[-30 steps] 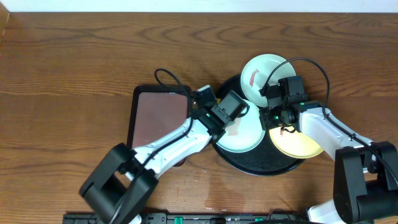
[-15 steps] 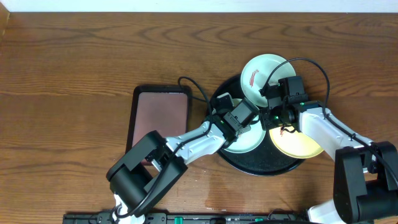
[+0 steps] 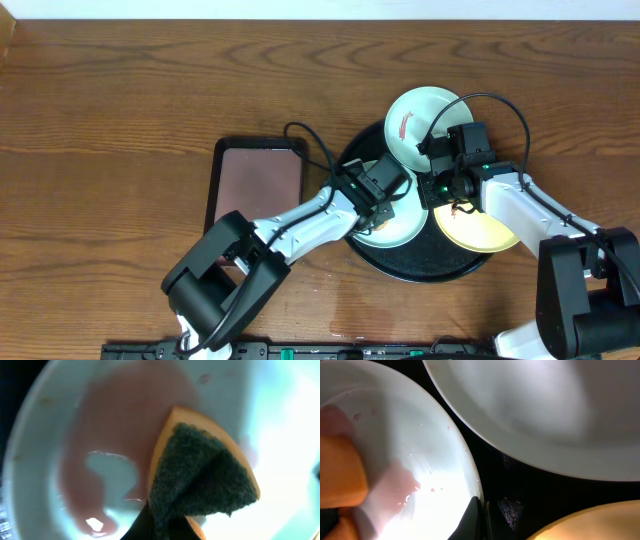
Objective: Clean dirty plates on tray and stack at the side
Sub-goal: 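Scrub the lower plate with the left-held sponge while right holds rim, then carry the sponge back to the small tray with the left gripper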
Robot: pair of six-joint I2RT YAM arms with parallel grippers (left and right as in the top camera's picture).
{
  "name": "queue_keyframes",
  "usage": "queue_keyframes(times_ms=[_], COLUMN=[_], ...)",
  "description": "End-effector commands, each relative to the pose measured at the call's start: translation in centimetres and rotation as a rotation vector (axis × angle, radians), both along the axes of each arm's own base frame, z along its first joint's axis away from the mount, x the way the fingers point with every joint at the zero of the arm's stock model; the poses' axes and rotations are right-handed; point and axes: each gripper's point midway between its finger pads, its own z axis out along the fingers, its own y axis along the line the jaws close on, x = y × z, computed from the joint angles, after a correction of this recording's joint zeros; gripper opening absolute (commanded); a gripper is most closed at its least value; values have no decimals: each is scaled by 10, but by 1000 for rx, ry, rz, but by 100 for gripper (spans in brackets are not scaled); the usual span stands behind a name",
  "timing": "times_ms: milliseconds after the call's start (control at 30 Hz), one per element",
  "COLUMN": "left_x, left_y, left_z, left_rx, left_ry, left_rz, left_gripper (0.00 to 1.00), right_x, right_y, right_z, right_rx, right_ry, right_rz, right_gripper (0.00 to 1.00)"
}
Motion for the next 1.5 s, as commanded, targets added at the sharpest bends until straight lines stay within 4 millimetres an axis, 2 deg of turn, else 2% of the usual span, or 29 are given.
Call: queue_keyframes(times_ms=[0, 100, 200, 400, 567, 667, 767, 867, 933, 1033, 1167, 1267, 1367, 1467], left_x=[-14, -1, 14, 28, 34, 37, 38, 34, 30, 28, 28, 29, 31, 31], left_y=[44, 69, 91, 92, 101, 133, 173, 218, 240, 259, 267, 265, 250, 233], left_z=[-27, -16, 4, 50, 103, 133, 150, 153, 148, 139, 132, 130, 130, 132], left_rx=[142, 247, 347, 315, 255, 278, 311, 356, 371, 346, 257, 195, 133, 79], left_ry=[79, -3, -113, -244, -344, -397, -399, -345, -290, -207, -141, -123, -125, -129], left_rz=[32, 75, 111, 92, 67, 138, 230, 334, 386, 388, 364, 330, 241, 157], left_gripper=[7, 7, 7, 7, 7, 7, 7, 7, 8, 8, 7, 7, 7, 7], right_x=[3, 2, 2, 3, 6, 4, -1, -4, -5, -4, -3, -6, -10, -13], right_y=[-1, -1, -1, 1, 8, 14, 20, 17, 12, 1, -10, -9, -1, 6], right_z=[0, 0, 1, 7, 30, 48, 66, 84, 94, 111, 130, 136, 132, 117], right_rx=[-17, -17, -17, -5, 27, 27, 31, -12, -55, -142, -208, -195, -156, -130], right_ry=[-4, 0, -2, -2, -27, -70, -110, -162, -198, -266, -336, -348, -320, -266], right_rz=[-2, -2, -2, 2, 18, 54, 76, 70, 61, 32, -2, 1, 28, 54], right_gripper=[1, 1, 1, 1, 1, 1, 1, 1, 1, 1, 1, 1, 1, 1])
